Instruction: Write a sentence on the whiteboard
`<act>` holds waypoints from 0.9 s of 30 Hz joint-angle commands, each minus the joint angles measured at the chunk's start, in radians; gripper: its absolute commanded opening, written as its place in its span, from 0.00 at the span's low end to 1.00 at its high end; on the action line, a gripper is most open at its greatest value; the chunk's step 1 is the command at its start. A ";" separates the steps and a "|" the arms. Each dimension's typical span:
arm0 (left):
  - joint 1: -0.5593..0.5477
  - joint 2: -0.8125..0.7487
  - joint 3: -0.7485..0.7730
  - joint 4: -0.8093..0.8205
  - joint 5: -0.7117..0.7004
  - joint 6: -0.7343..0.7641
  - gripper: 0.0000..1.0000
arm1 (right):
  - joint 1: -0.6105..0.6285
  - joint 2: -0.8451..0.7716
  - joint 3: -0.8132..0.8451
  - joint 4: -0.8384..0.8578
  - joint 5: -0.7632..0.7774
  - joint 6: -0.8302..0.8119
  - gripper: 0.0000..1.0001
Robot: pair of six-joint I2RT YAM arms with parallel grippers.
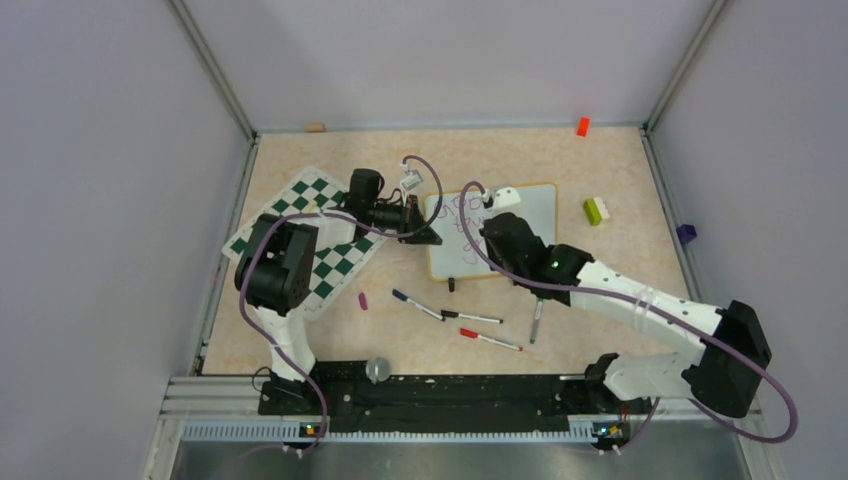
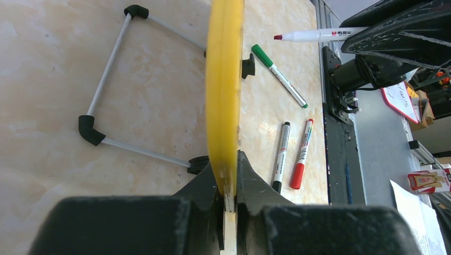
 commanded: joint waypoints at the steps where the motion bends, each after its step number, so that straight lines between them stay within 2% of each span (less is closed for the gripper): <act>1: -0.014 0.024 0.005 -0.033 -0.062 0.053 0.00 | -0.006 -0.019 -0.028 0.015 -0.029 0.023 0.00; 27: -0.013 0.024 0.004 -0.032 -0.062 0.054 0.00 | -0.010 0.086 -0.022 0.044 0.060 0.005 0.00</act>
